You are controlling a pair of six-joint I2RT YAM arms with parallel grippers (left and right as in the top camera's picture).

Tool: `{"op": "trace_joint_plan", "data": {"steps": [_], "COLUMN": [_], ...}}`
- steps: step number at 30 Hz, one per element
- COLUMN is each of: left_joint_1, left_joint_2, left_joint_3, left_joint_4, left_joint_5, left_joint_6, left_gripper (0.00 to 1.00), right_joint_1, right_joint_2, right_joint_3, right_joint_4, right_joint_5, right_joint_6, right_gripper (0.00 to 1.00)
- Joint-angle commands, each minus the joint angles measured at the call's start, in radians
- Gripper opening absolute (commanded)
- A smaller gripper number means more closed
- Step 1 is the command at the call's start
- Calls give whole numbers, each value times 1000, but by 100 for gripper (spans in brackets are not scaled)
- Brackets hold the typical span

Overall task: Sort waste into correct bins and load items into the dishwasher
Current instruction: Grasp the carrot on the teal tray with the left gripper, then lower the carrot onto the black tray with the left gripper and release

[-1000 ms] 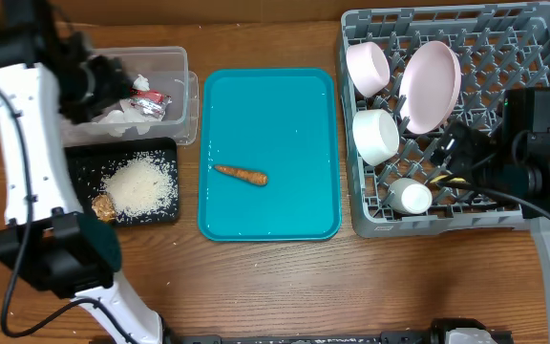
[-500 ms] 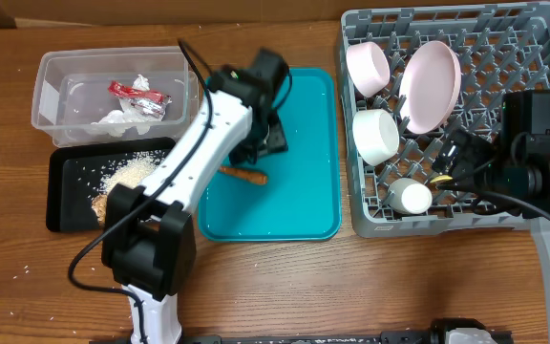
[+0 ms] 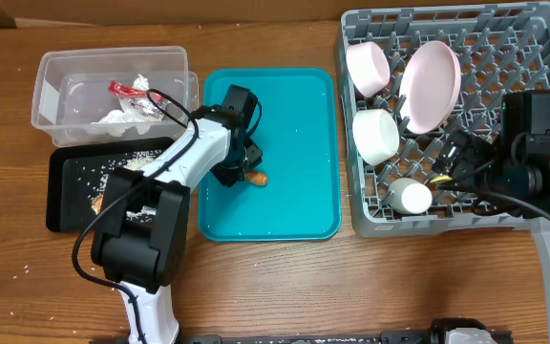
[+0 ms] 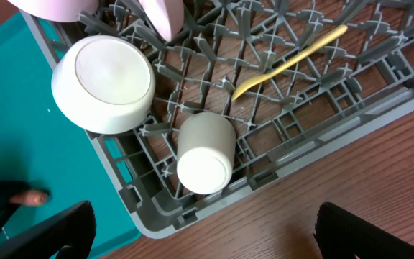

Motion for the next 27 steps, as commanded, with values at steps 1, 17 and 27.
{"op": "trace_joint_plan", "data": {"steps": [1,17,27], "left_joint_1": [-7,190,708], "left_joint_2": [6,3,-12], "left_joint_3": [-19,773,645], "left_joint_4": [-7,-687,-828], "left_joint_5": [20,-35,-3], "left_joint_6": [117,451,251], "left_gripper": [26,4,4], "right_joint_1": [2,2,2], "right_joint_2": [-20,-20,2], "right_joint_3": [9,9,9], "right_joint_4": [6,8,10], "right_joint_5": [10,10,10], "right_joint_6": [-7,-7,-7], "right_gripper": [100,100,100]}}
